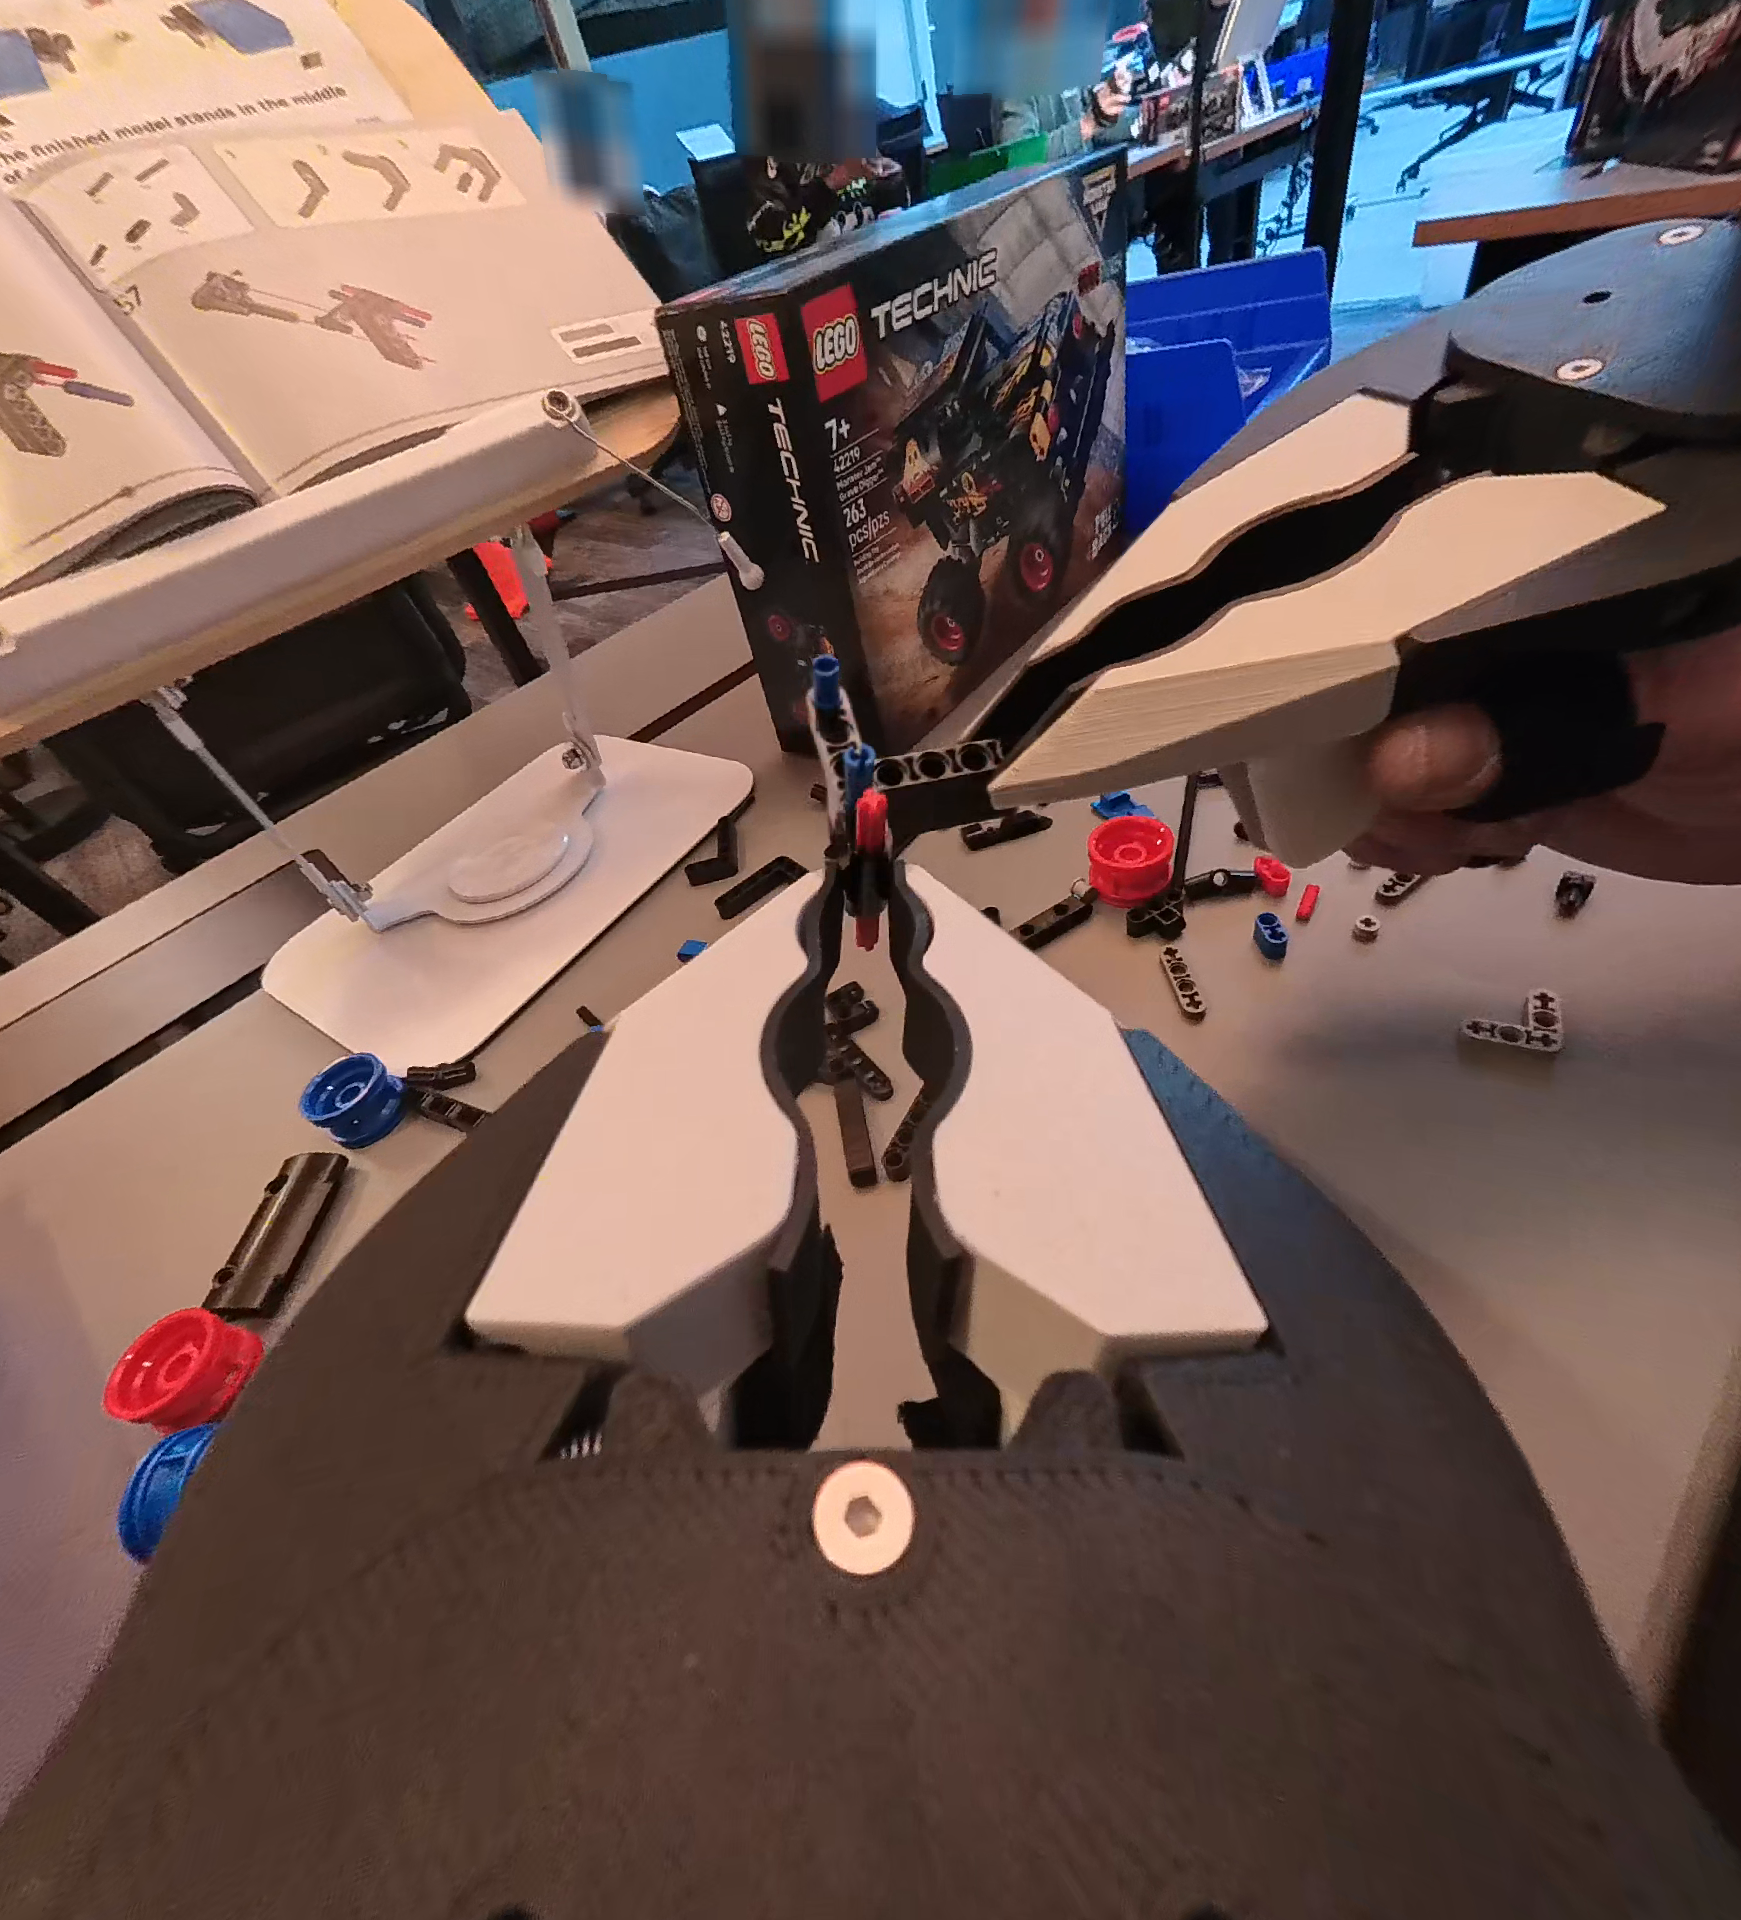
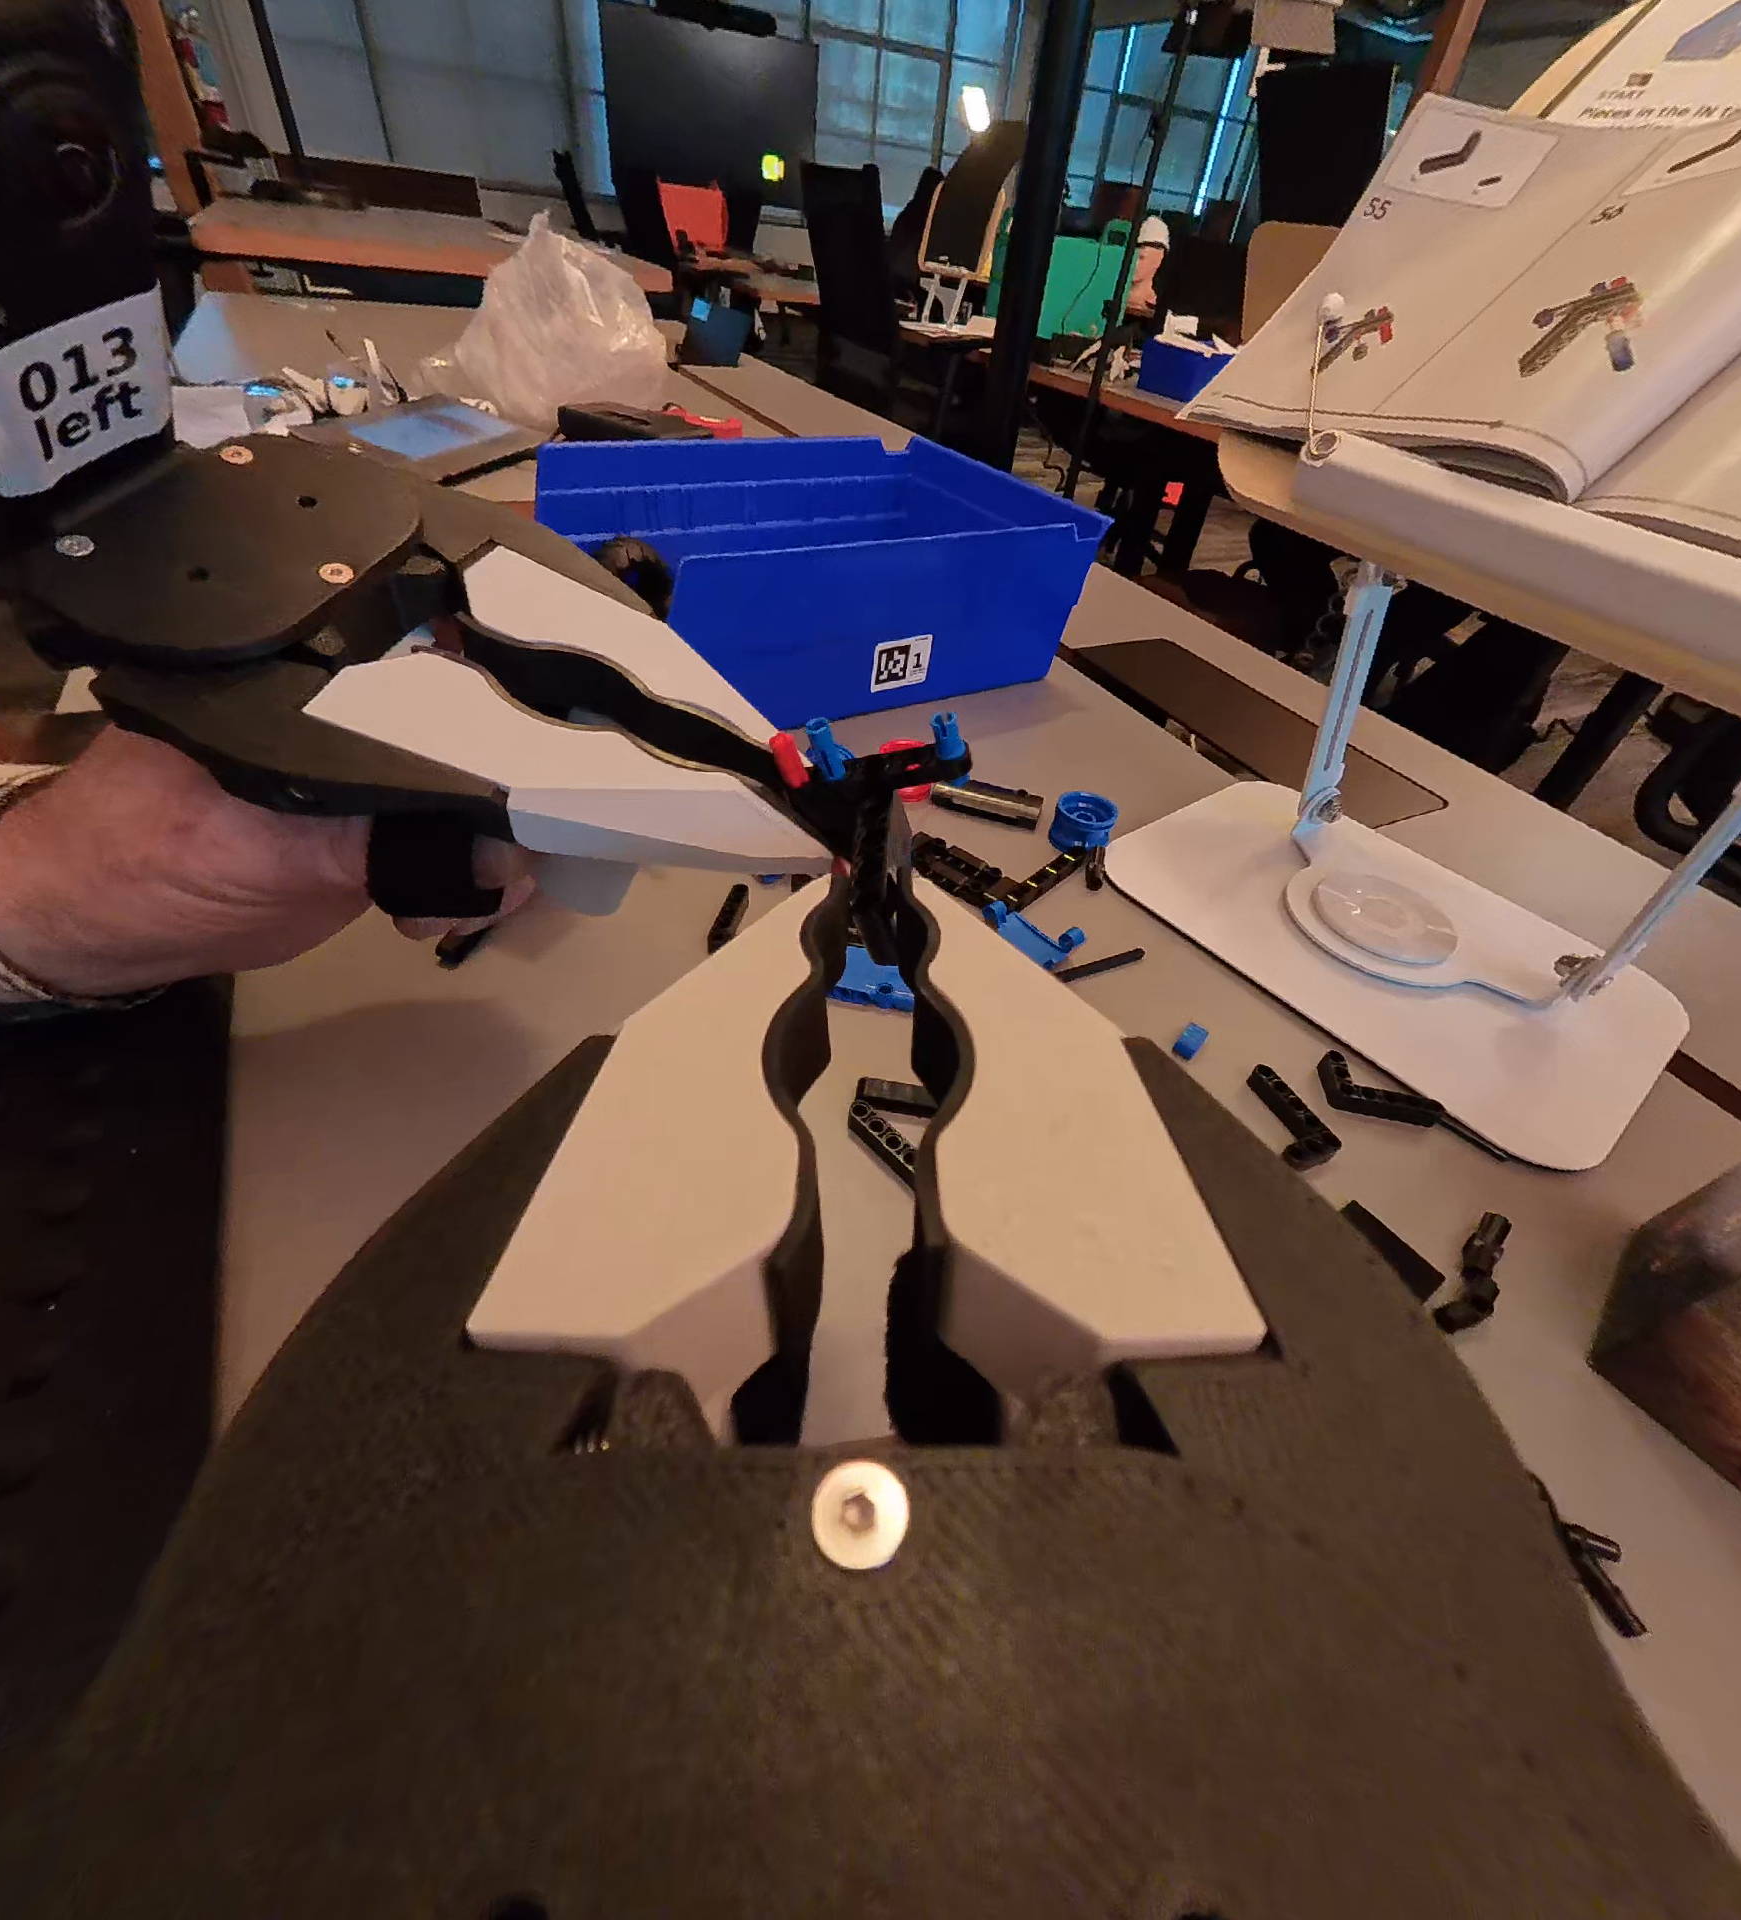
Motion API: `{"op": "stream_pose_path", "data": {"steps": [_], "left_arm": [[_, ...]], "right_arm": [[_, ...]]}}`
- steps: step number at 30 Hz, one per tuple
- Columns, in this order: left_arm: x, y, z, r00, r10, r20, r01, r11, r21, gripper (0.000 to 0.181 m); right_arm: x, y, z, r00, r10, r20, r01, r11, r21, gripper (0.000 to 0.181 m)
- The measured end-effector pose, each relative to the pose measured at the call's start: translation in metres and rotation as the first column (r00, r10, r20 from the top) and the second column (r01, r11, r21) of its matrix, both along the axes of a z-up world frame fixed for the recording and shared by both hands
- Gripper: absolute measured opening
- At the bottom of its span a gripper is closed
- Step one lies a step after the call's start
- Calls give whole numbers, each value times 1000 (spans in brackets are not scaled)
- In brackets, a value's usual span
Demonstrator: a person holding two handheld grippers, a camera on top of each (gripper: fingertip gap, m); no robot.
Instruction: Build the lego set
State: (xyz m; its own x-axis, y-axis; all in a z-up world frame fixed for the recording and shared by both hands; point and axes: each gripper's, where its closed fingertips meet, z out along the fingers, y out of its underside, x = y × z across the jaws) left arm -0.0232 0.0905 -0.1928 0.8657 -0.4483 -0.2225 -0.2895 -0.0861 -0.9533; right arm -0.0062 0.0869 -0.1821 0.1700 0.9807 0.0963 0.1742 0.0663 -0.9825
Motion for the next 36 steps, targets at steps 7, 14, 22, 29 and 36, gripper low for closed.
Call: {"op": "stream_pose_path", "data": {"steps": [7,14,22,29,36], "left_arm": [[-1,0,3,1000,7,-2,-7,1000,11,6],[-9,2,7,988,86,-127,-77,994,72,5],[10,-5,12,853,208,-478,-95,964,249,6],[13,-10,24,886,193,-422,-68,954,293,14],[11,-11,24,947,113,-302,-38,969,244,17]], "right_arm": [[0,-1,2,1000,0,-15,0,1000,11,7],[3,-1,6,1000,1,-27,0,1000,26,13],[0,5,-13,994,-65,91,54,991,120,5],[6,7,5,998,-18,-61,22,997,72,5],[6,-1,9,993,51,-108,-47,998,35,5]]}}
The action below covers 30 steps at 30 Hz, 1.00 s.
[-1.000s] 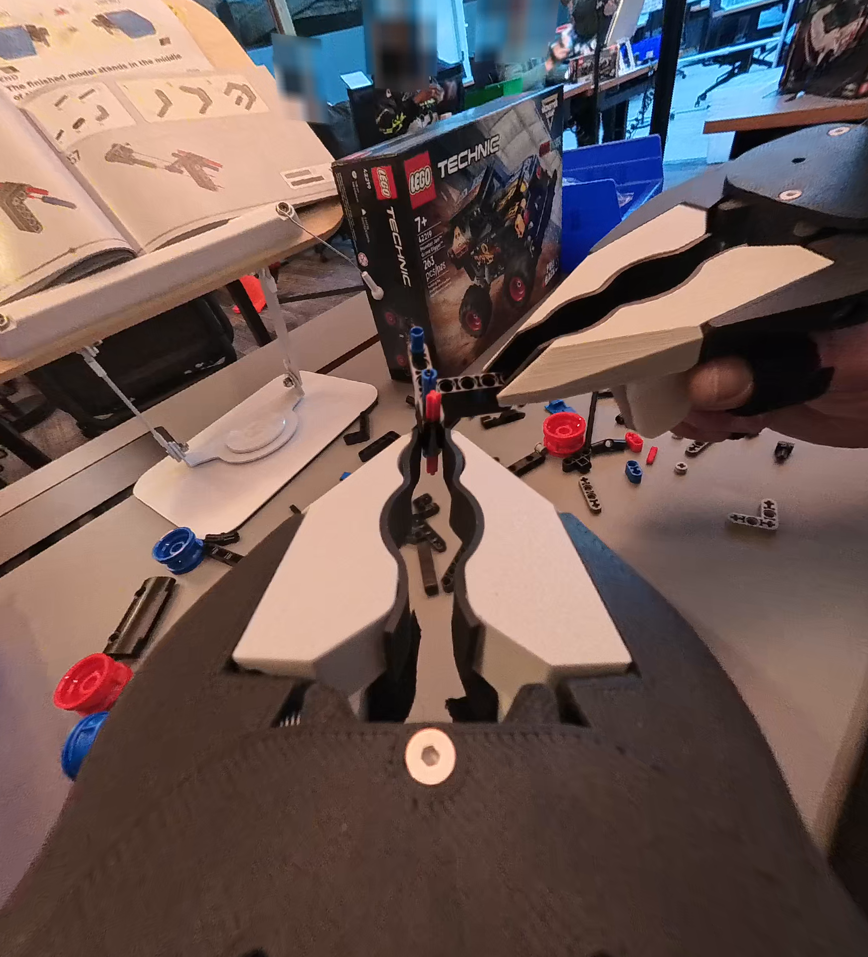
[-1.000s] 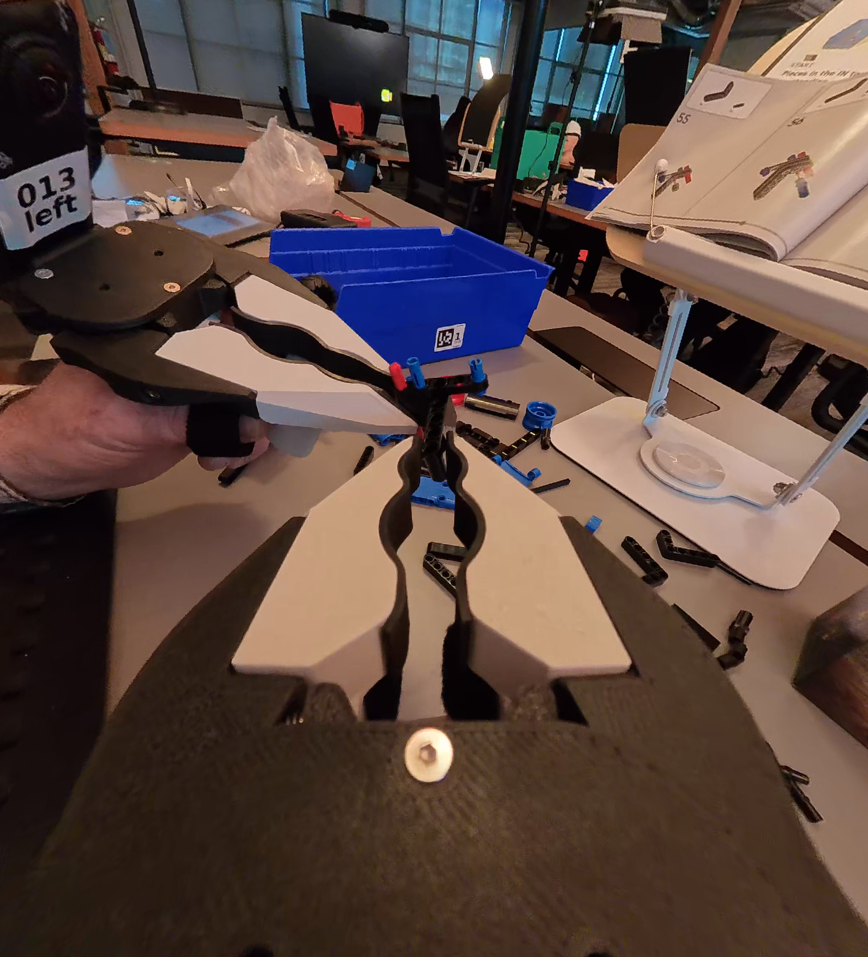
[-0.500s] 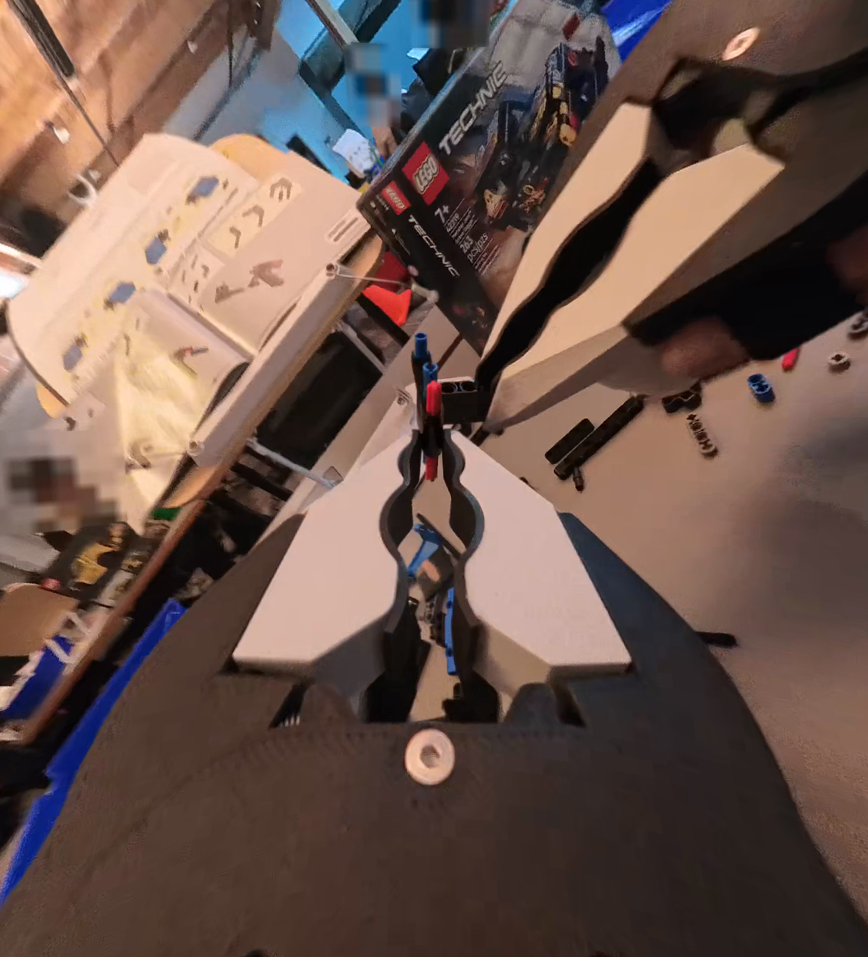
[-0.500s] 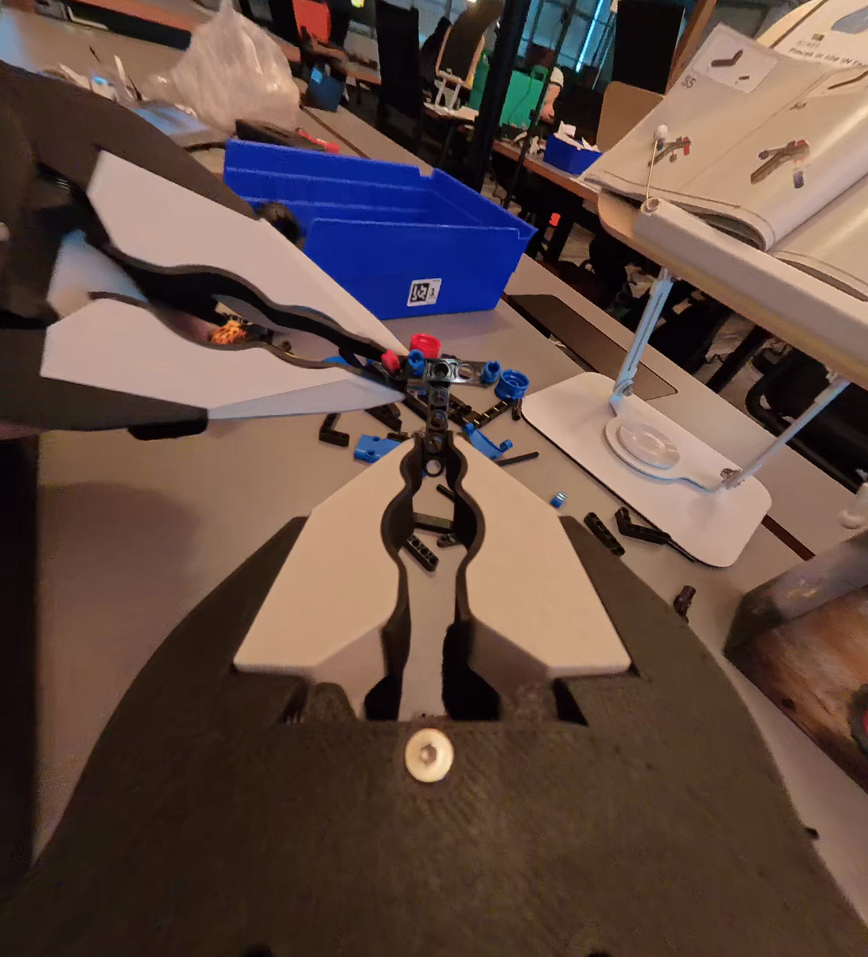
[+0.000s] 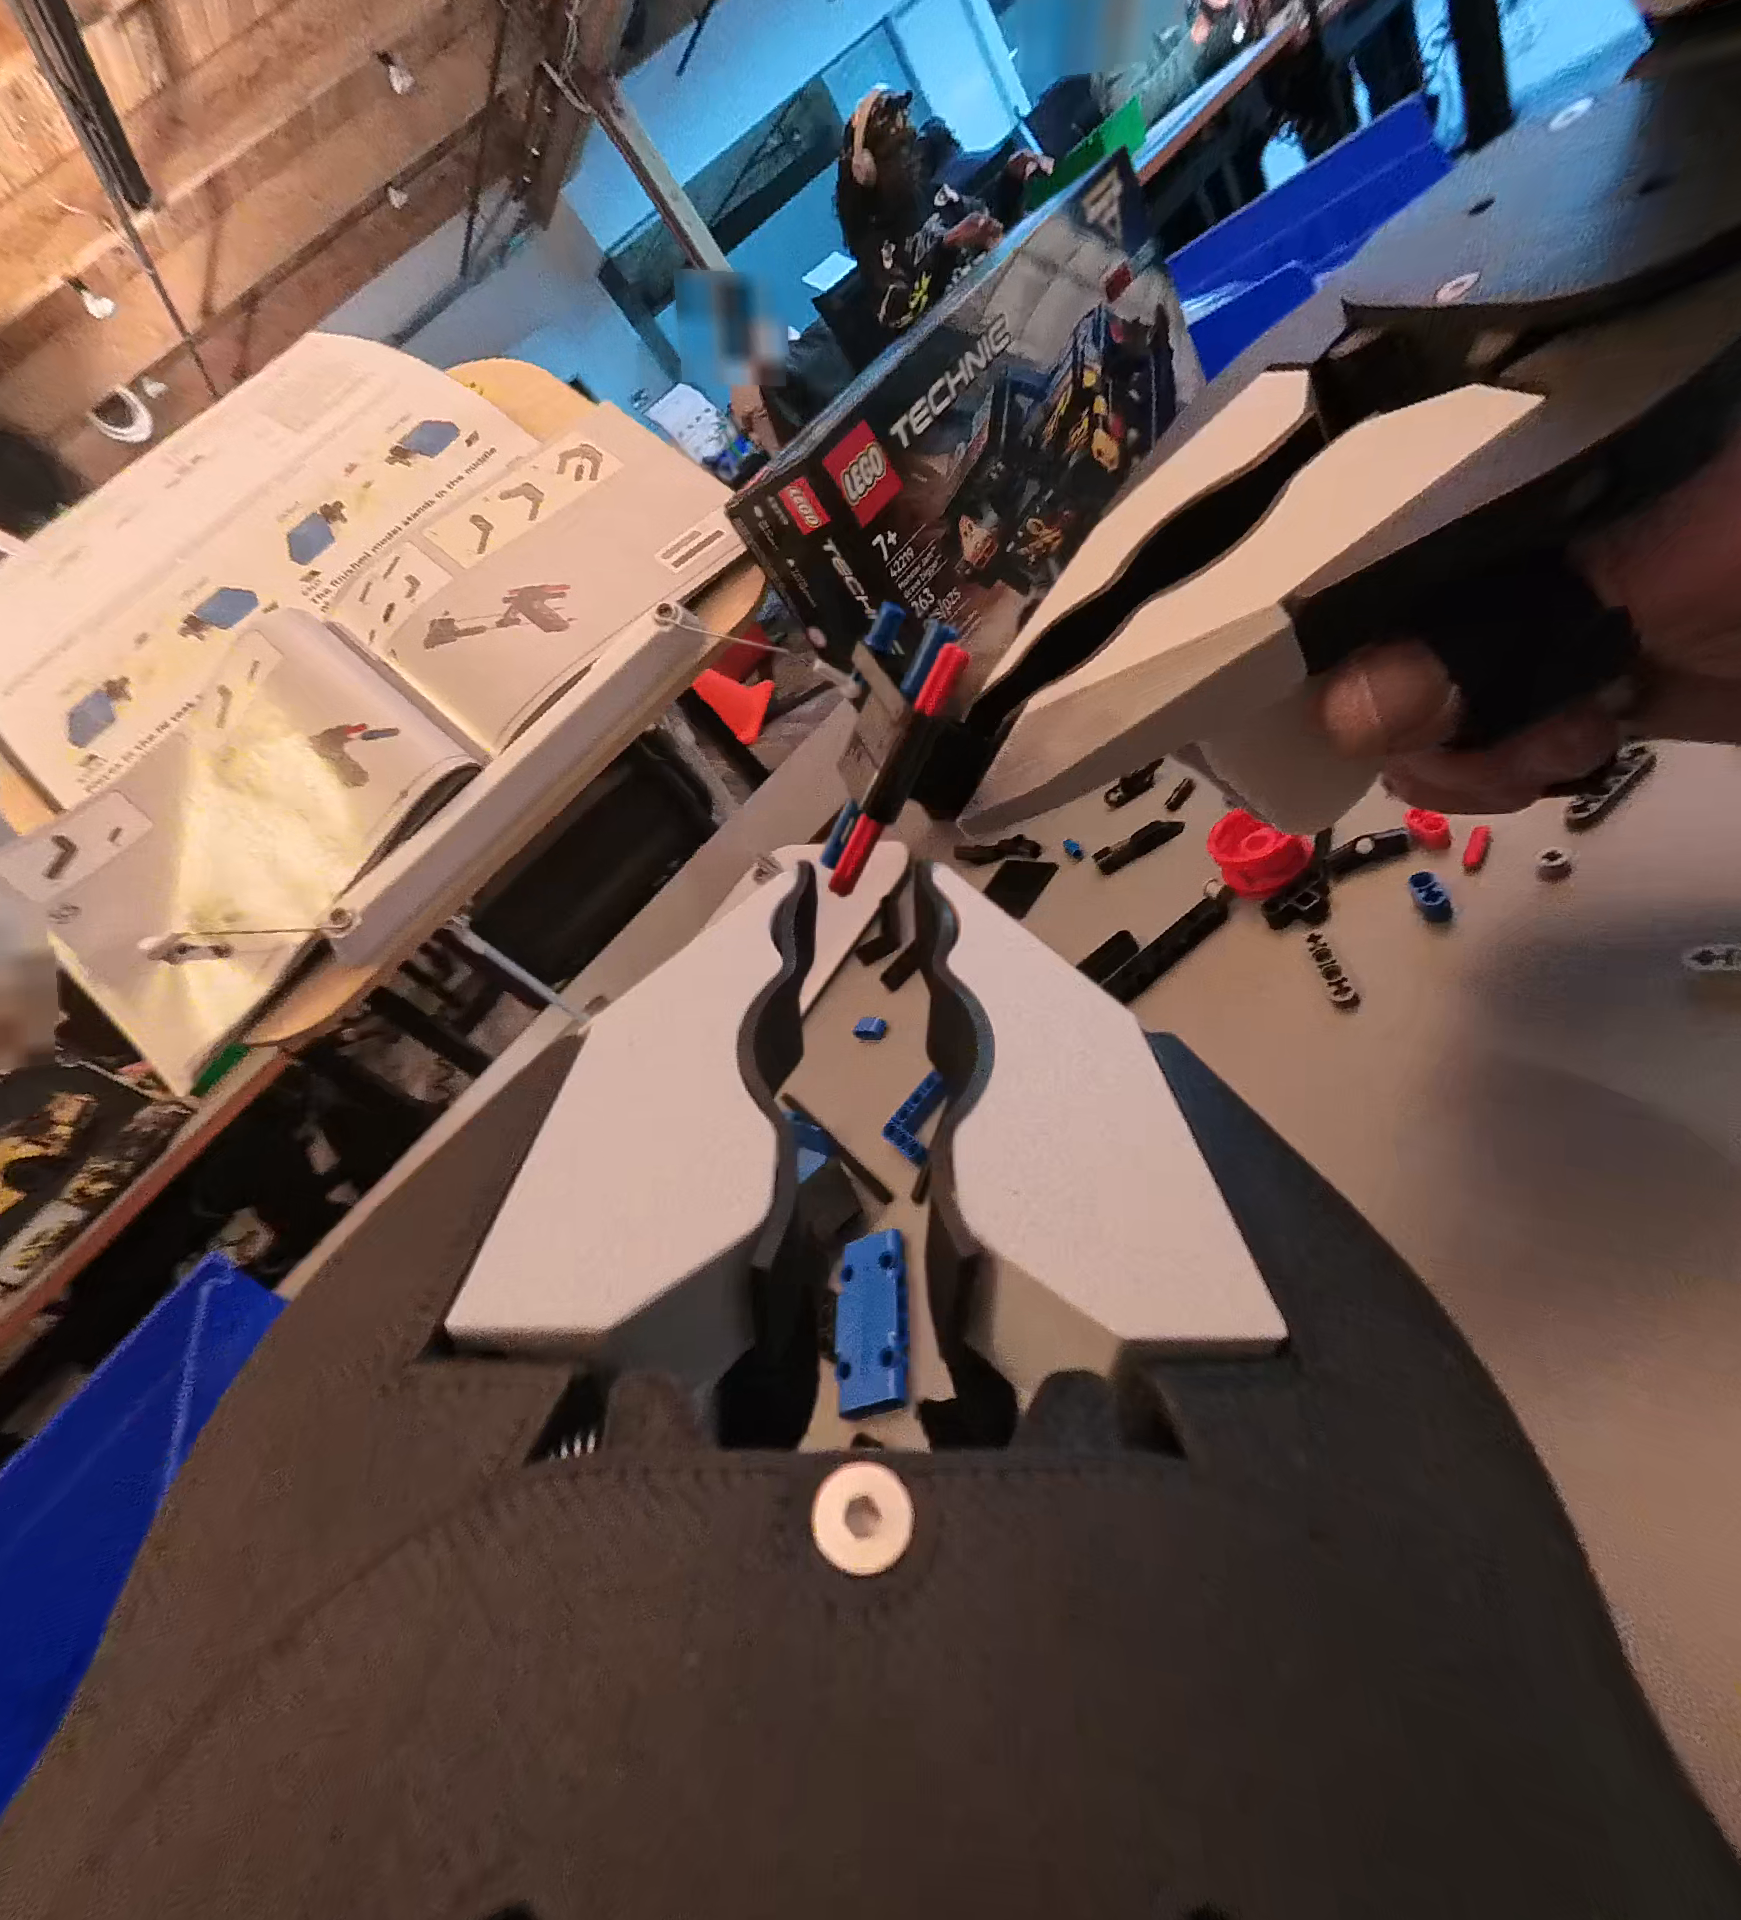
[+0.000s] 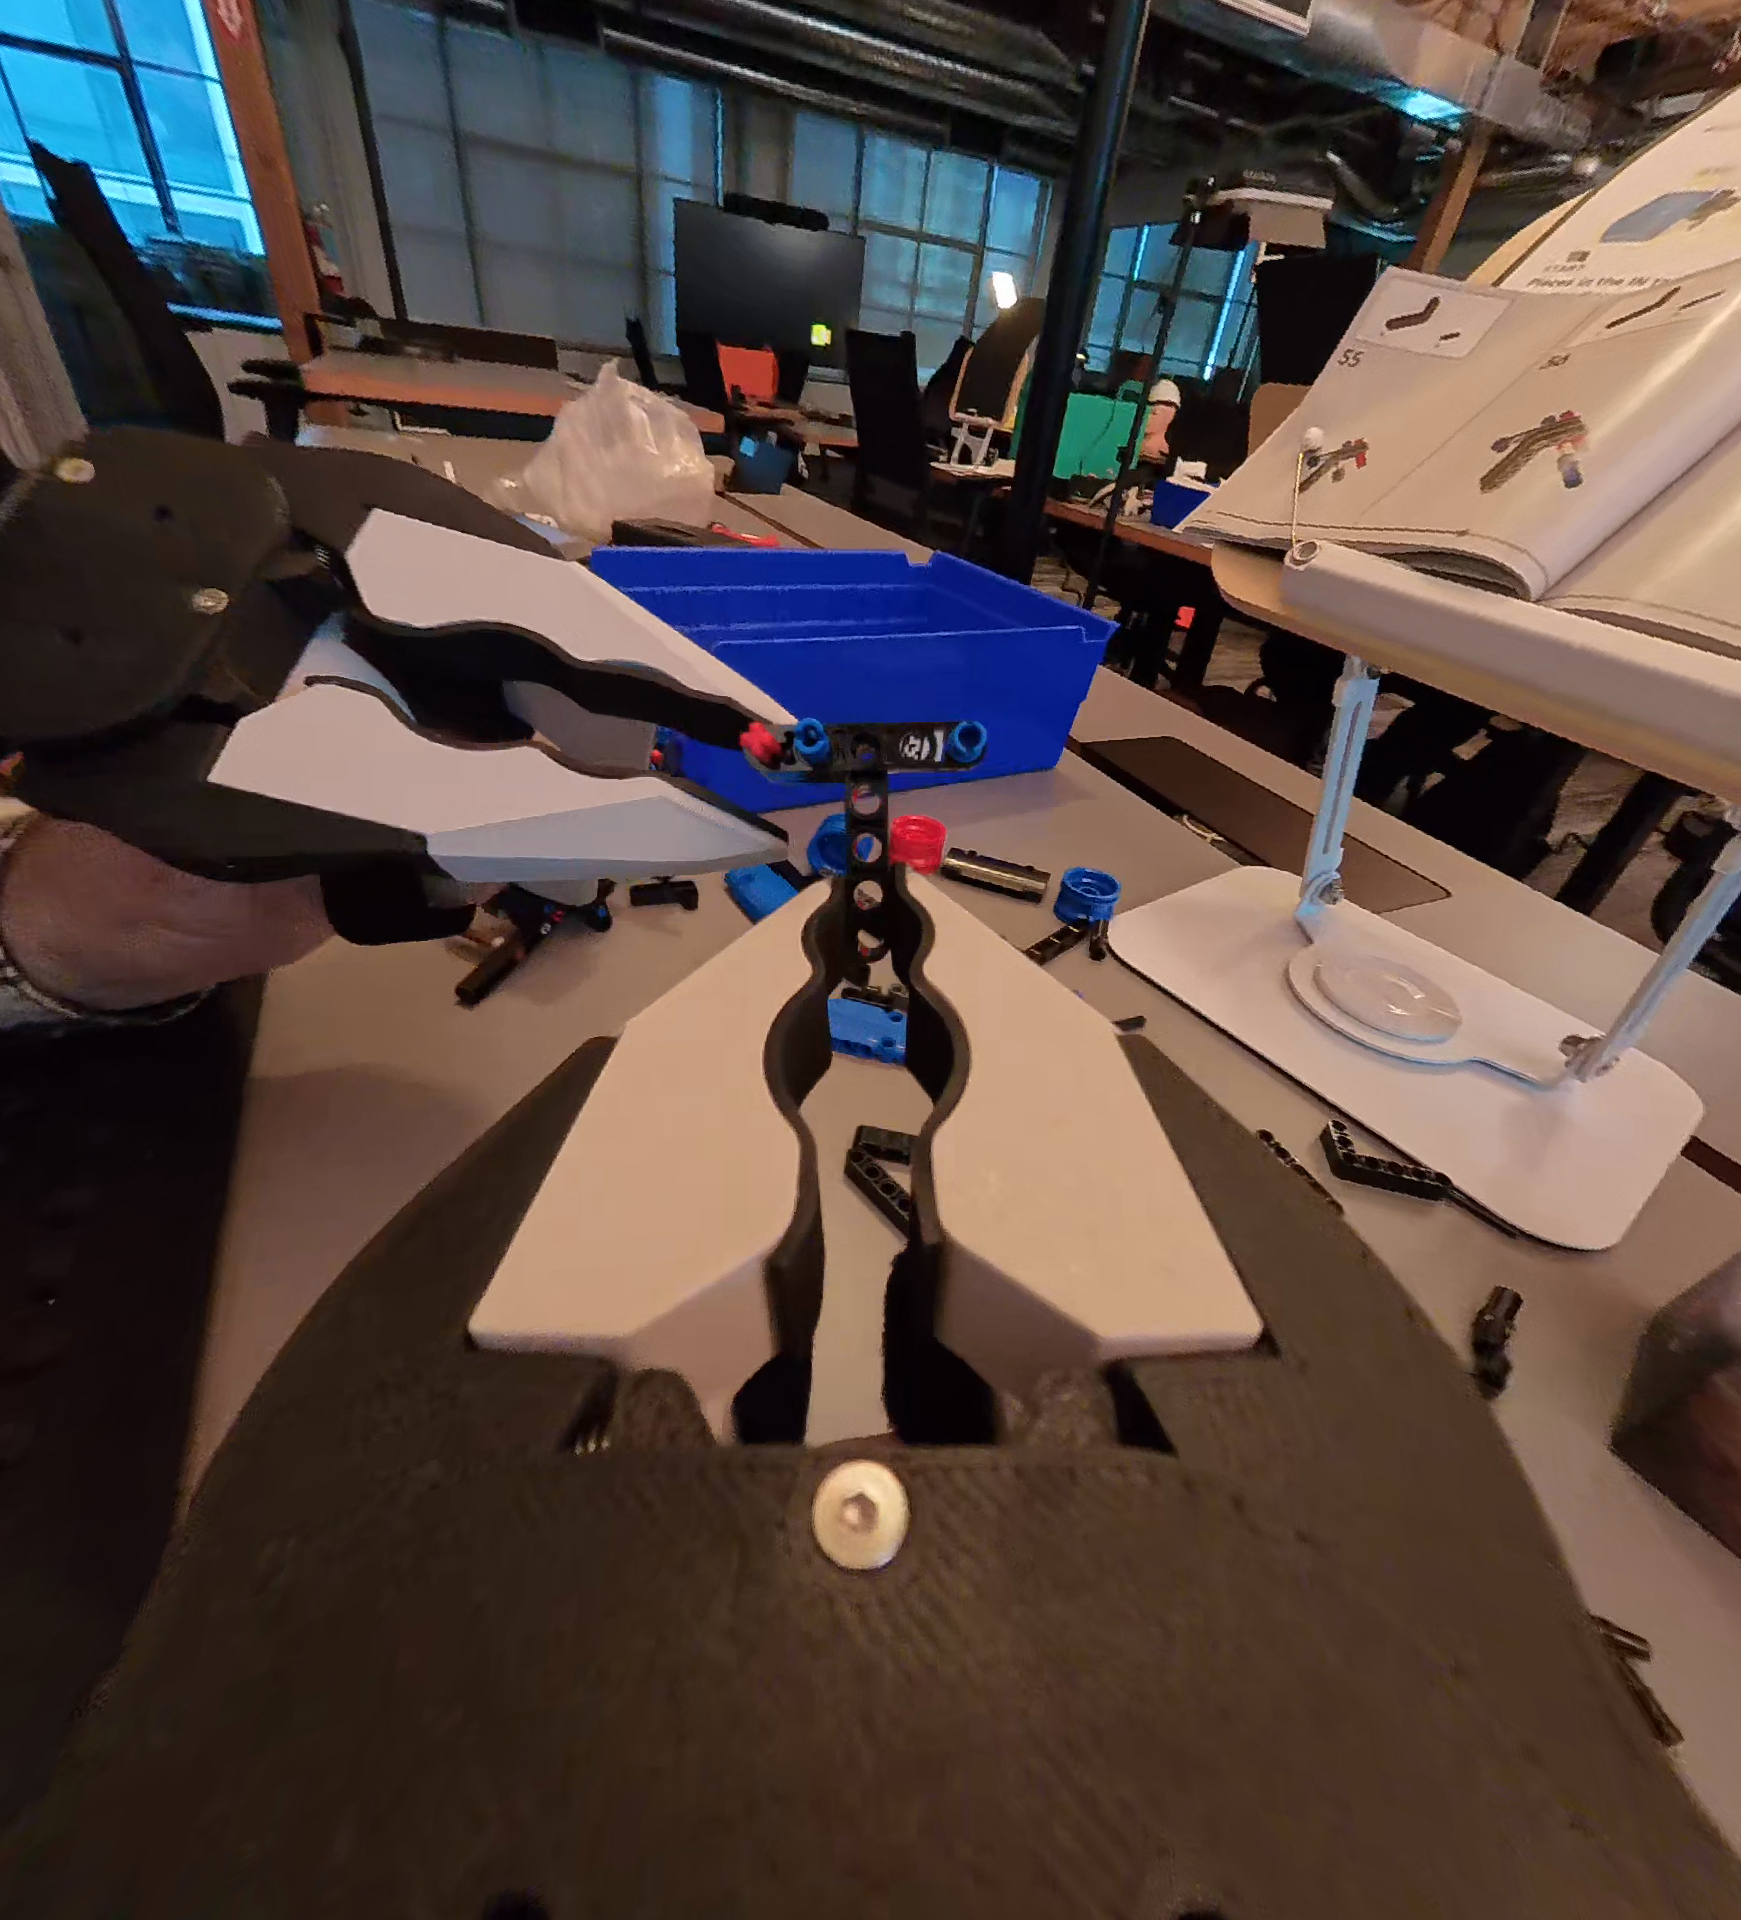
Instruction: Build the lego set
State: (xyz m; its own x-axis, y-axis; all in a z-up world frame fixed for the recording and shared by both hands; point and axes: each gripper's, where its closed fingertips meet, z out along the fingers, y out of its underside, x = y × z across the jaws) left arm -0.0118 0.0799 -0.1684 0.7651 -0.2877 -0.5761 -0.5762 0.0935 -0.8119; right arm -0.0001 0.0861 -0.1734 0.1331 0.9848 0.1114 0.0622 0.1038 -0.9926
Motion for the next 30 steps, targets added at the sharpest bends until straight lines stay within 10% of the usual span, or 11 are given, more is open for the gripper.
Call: {"op": "stream_pose_path", "data": {"steps": [30], "left_arm": [[-2,-2,3,989,-62,136,66,997,-28,2]], "right_arm": [[1,-6,5,998,40,-47,-37,998,49,5]]}}
